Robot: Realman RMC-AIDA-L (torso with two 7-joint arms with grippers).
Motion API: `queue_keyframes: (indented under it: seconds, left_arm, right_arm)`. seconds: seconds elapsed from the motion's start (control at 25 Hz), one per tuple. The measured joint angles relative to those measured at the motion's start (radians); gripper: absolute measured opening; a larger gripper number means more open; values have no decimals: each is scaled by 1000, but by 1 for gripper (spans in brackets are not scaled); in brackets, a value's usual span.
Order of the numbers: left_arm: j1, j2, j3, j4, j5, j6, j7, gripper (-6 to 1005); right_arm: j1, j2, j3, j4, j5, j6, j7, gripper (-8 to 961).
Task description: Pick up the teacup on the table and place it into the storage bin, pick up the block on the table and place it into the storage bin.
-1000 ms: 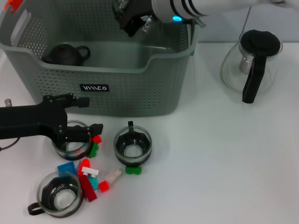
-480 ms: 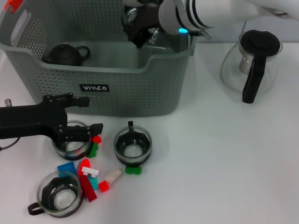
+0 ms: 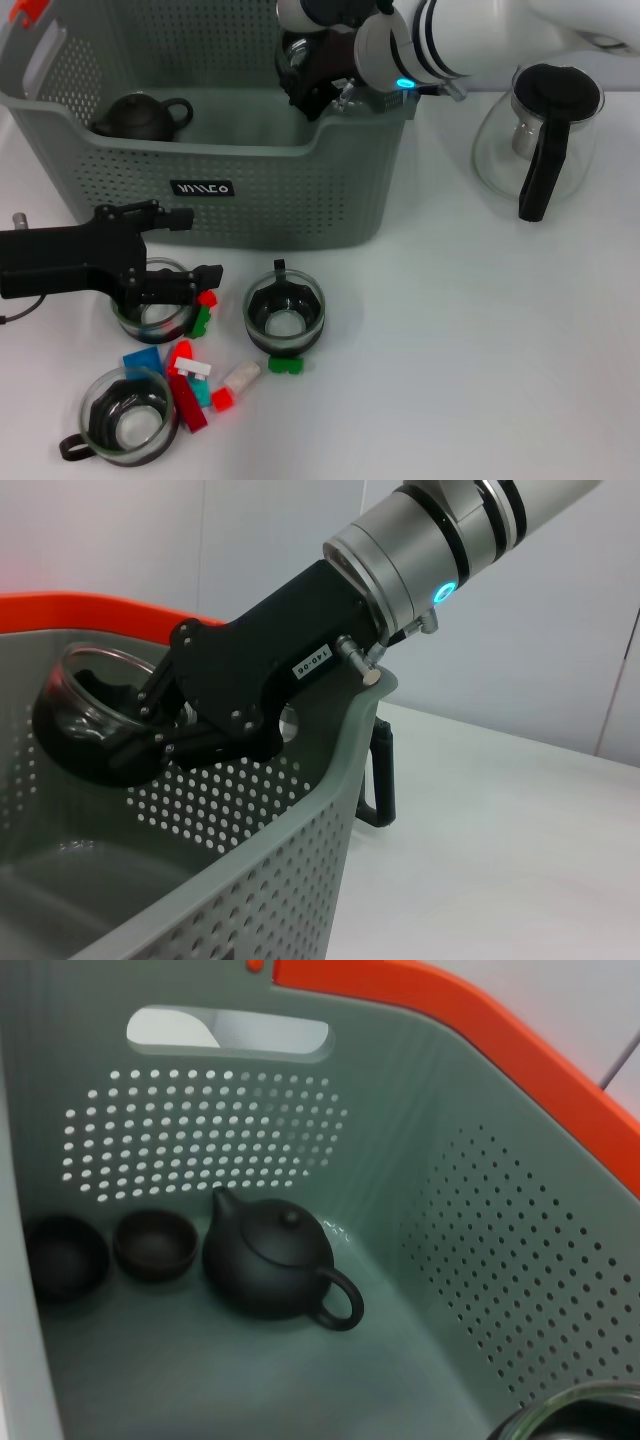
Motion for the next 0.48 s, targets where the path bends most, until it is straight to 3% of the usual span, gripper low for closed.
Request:
queue_keyframes:
  seconds: [0.48]
  left_arm:
    - [0,-3,0,0,0,-2,-1,890]
  right_arm:
    - [-8,0,6,-10,1,-15,1,151]
